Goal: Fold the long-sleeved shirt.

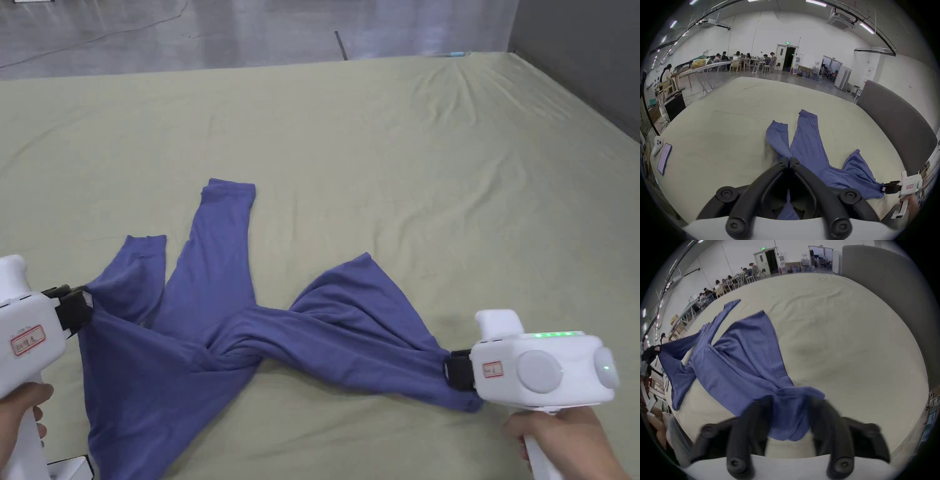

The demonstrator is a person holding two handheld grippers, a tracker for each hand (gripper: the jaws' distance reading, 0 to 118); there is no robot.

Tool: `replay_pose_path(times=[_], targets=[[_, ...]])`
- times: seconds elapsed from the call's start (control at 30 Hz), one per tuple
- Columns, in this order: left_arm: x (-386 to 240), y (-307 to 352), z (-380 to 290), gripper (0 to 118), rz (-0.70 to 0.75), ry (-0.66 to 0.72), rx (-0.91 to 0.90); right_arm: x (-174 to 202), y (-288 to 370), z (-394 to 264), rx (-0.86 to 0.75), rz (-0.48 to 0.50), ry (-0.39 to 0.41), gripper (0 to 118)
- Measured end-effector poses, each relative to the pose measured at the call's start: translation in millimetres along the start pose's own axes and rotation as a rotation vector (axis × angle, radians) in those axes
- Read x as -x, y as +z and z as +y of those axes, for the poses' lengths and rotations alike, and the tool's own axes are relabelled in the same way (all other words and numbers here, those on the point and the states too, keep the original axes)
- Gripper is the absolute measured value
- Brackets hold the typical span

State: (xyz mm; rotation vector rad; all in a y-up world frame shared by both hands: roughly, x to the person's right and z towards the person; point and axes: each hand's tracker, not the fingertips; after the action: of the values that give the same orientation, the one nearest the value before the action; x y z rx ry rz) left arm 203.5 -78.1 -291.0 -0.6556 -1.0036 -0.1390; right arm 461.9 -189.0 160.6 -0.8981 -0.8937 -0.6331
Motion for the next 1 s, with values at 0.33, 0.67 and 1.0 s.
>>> replay_pose_path(times=[0.33, 0.67, 1.0], targets=[[4, 58, 75, 0, -0.063, -0.012, -0.230, -8, 85, 47, -0.315, 0.072, -0.022, 6], [-19, 115, 209, 0, -0.078, -0.036, -0.523, 31, 194, 189, -0.597, -0.033, 0.124, 7], [-38, 78, 358, 0, -0.010, -0.038, -0.604, 48, 220, 340, -0.699, -0.046, 0.136, 6]])
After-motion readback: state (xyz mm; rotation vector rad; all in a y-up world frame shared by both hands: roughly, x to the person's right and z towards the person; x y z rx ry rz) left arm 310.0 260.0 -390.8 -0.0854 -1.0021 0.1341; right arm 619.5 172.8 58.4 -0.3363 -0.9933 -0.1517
